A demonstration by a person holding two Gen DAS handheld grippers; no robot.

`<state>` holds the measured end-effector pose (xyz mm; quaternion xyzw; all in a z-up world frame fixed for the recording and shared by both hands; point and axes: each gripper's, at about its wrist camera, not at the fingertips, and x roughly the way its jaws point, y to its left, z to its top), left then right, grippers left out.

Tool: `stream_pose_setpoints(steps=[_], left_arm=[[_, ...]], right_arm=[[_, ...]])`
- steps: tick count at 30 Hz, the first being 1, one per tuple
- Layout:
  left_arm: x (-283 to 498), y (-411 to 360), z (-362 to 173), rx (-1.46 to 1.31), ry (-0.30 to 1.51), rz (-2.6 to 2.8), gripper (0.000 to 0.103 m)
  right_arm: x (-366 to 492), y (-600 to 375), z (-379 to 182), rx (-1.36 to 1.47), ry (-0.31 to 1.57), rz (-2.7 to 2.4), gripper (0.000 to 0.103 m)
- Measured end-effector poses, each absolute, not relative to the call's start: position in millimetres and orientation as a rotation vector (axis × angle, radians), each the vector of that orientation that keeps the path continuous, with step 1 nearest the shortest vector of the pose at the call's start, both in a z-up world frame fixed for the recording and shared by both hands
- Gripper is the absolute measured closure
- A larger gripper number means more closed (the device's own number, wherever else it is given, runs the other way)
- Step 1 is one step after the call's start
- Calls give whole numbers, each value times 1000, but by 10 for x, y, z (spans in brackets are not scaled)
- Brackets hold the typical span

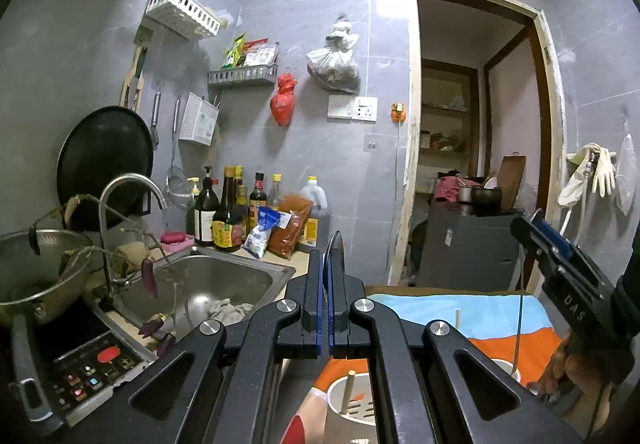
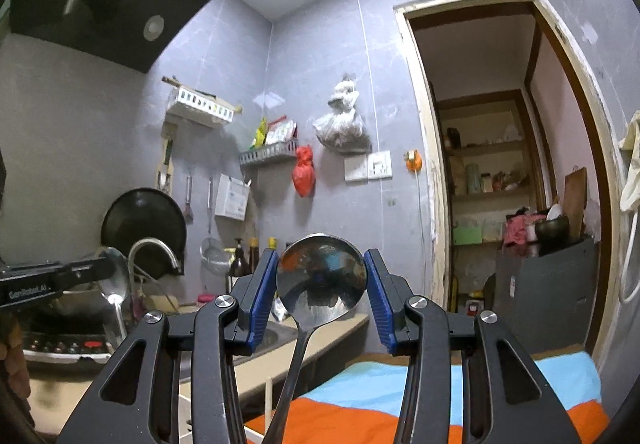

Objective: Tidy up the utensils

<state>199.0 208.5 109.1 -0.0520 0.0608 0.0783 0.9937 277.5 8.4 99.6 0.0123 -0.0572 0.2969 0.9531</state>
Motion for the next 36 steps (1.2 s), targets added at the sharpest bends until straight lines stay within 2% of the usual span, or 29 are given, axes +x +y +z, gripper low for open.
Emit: stream_pose_setpoints(steps=[14,25,29,36], left_arm=[[2150,1822,590,31,101,185,103],[2100,1845,542,2,22,205,103],[2137,1782,532,68,2,232,103],[2070,1677,504,129,35,214,103]], right_arm=[[2920,57,592,21,-56,617,62],[2879,58,465,-16,-17,623,62],[2873,45,453,-15,-17,621,62],[2889,36,405,-26,1,628,61]])
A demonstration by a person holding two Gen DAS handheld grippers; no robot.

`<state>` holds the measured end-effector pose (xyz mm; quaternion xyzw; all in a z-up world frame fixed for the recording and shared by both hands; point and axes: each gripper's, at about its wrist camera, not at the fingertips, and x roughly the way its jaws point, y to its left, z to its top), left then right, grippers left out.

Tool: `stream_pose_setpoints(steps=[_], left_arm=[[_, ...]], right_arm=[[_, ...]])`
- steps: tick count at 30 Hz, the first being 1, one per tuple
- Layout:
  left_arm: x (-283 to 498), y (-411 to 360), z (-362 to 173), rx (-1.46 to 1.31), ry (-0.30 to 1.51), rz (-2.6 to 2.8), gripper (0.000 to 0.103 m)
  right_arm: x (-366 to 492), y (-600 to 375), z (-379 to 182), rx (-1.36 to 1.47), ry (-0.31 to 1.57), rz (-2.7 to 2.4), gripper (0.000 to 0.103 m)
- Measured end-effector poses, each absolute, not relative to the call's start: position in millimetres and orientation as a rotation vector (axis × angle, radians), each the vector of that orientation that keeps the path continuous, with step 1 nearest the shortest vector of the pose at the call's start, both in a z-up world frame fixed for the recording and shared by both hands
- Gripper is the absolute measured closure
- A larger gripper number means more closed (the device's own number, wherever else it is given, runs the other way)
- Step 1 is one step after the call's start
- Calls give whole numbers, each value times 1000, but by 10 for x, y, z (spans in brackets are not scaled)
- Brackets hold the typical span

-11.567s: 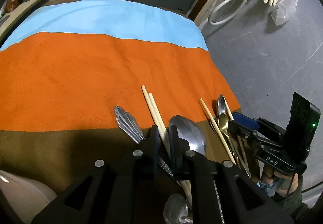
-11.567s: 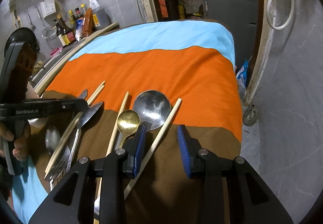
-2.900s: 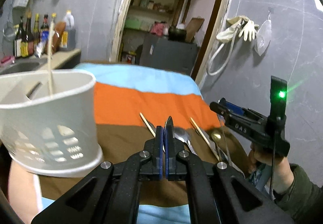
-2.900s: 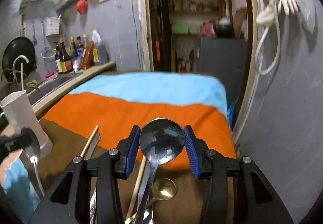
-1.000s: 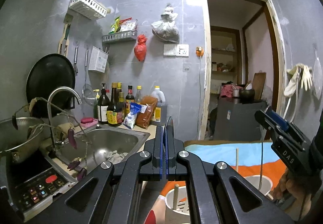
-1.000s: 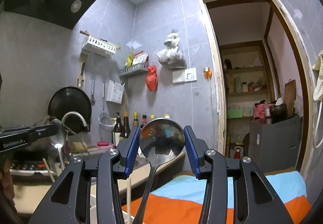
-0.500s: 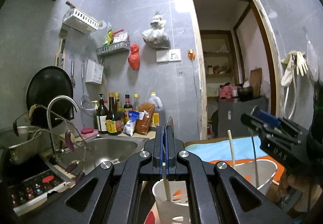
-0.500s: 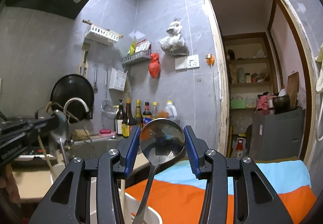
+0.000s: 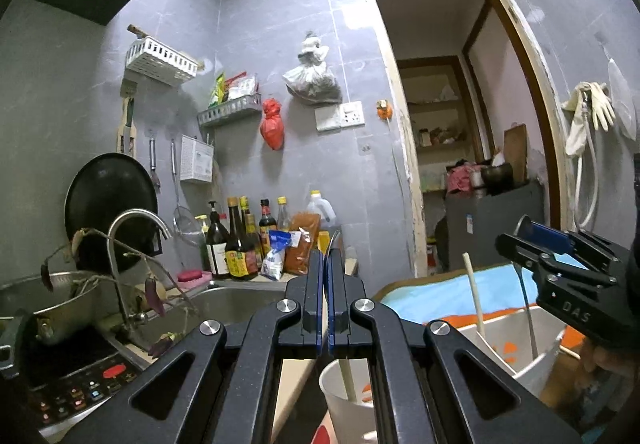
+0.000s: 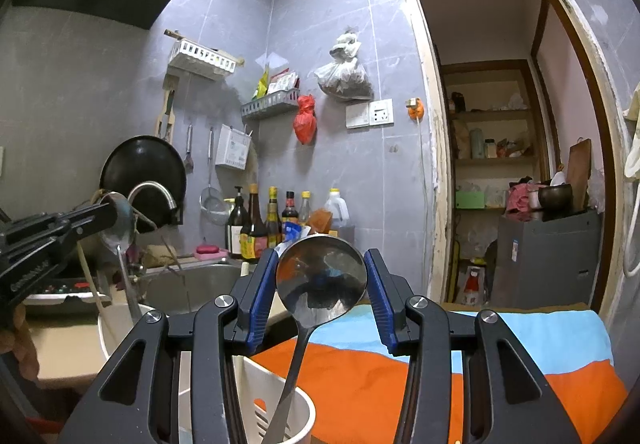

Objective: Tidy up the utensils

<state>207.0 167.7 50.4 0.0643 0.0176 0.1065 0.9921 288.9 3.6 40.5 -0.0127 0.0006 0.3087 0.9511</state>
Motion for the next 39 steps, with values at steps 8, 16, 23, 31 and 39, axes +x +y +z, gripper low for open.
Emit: stream_pose_setpoints(steps=[8,16,23,31,39], left_arm=[[2092,1674,549,115,97,168,102],[2068,1696,592,33,155,91,95],[2045,1685,611,-76,194,33,70],[1983,1498,684,-121,170,-6,42],[1907,1133,784,-115,128,-52,13]], right_arm=[[2882,46,417,-29,27,633,61],[2812,-59,482,-2,30,636,53],[2688,-308,602,30,25,612,43],[2529,-767,722,57,0,542,19],[2326,-1286,821,57,-24,460,0]])
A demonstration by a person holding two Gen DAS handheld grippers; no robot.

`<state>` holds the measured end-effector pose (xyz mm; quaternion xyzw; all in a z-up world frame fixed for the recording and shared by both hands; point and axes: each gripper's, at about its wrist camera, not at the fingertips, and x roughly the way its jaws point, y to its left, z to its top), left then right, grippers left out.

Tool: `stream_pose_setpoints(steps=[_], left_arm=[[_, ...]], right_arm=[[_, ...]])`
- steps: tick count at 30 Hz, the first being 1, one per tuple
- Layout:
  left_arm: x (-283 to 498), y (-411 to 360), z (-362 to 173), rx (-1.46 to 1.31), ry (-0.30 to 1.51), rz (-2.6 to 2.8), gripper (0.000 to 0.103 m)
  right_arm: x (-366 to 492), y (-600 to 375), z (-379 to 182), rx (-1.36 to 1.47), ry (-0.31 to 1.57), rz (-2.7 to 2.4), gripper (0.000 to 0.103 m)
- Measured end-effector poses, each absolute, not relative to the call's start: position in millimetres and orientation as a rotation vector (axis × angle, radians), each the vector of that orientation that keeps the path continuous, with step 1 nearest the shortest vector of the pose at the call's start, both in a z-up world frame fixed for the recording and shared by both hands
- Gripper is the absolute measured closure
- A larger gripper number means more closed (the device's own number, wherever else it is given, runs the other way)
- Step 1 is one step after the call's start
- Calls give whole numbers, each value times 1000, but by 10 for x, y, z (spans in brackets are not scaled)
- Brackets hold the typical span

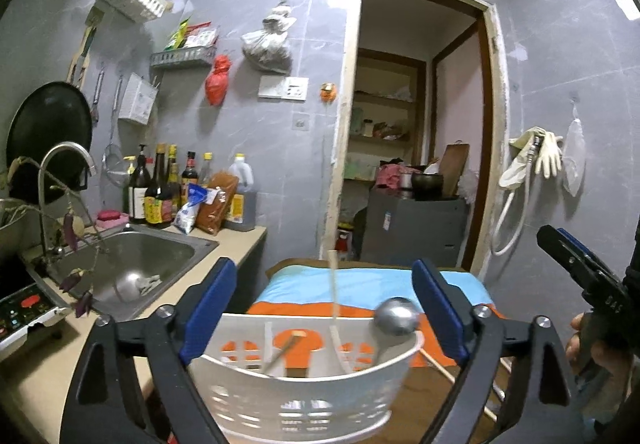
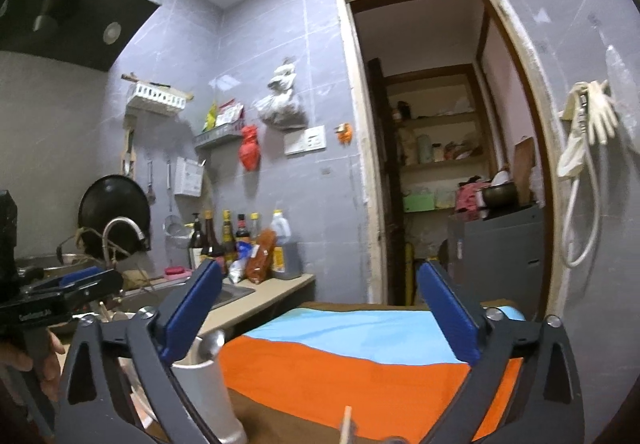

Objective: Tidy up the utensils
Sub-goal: 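Open the right tool to drop the silver spoon into the white caddy, then move the left tool toward a wooden chopstick while the right tool approaches the small gold spoon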

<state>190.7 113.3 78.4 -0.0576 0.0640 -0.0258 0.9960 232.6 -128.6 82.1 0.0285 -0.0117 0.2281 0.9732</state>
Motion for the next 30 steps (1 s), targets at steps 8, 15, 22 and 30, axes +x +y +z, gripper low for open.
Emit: stream_pose_setpoints(steps=[8,15,22,30], left_arm=[[1845,659,788,-112,128,-156,7],[1939,279,627,-97,200,-237,7],[2111,-35,382,-78,319,-282,7],[2366,-197,136,-67,478,-304,9]], right_arm=[[2054,-1813,840,1,-7,385,0],[2054,-2198,659,-27,84,308,0],[2218,-2411,376,-16,223,268,0],[2499,-2494,80,3,429,229,12]])
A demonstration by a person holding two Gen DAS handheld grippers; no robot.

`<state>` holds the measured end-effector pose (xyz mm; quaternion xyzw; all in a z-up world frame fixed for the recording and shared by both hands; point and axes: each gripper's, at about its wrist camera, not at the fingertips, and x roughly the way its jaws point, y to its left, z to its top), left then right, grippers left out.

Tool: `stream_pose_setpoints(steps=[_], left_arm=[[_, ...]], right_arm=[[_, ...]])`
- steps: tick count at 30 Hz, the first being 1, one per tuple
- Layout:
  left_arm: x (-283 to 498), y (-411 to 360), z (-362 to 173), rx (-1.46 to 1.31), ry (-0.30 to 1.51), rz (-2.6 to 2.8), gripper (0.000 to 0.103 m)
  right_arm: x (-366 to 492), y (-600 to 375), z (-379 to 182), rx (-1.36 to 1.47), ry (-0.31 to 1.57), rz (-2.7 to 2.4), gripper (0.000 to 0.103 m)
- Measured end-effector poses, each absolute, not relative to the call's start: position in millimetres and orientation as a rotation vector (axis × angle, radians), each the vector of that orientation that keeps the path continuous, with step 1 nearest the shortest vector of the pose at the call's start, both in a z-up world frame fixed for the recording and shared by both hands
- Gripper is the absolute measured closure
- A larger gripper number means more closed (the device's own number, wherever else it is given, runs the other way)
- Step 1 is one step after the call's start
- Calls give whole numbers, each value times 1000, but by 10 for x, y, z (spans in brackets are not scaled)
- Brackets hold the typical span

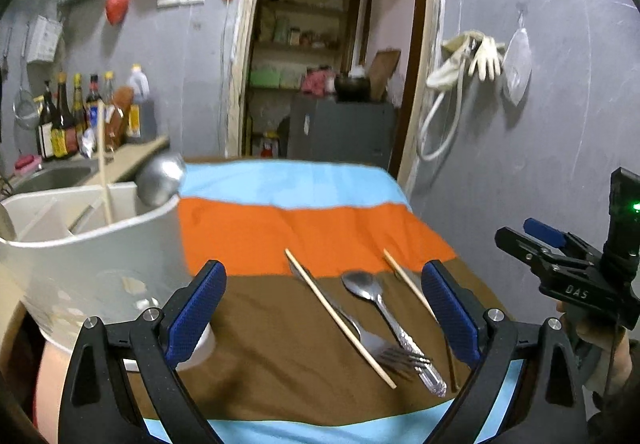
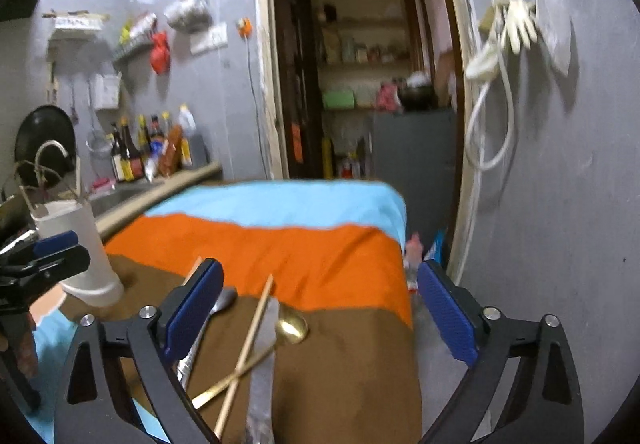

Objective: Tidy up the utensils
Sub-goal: 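Move the left tool toward a wooden chopstick while the right tool approaches the small gold spoon, then grasp the wooden chopstick with the left tool while the right tool grasps the gold spoon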

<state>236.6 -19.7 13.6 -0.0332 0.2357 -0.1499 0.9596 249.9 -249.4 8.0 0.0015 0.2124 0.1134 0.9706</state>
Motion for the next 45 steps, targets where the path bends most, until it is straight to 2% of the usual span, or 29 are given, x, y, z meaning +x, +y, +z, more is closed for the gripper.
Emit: stream_pose_setpoints(steps=[3,4,11,14,16,19,27,32,40,45], left_arm=[[2448,-252,60,-54,530,-317,26],[2495,-271,28,-49,558,-324,34],[2852,-306,-151,-59,740,-360,68],[2962,-298,-217,-68,799,-368,73],[3028,-293,-275,-80,838,-366,76],[3116,-281,-359,-107,890,-368,80],[3280,-233,-422,-171,937,-397,80],[3310,-179,-422,-199,942,-406,94],[3236,-207,-406,-172,947,-416,96],[3118,-221,-394,-150,963,-444,96]], right_arm=[[2595,-2507,-30,9,500,238,21],[2621,-2514,-43,12,516,243,25],[2787,-2437,-139,-22,634,284,36],[2862,-2386,-185,-41,684,293,37],[2913,-2368,-222,-41,718,301,45],[2953,-2383,-259,-26,746,311,46],[3003,-2382,-290,-12,778,321,46],[3057,-2341,-335,-24,814,337,46],[3148,-2327,-401,-3,866,338,59],[3145,-2303,-401,-16,868,346,61]])
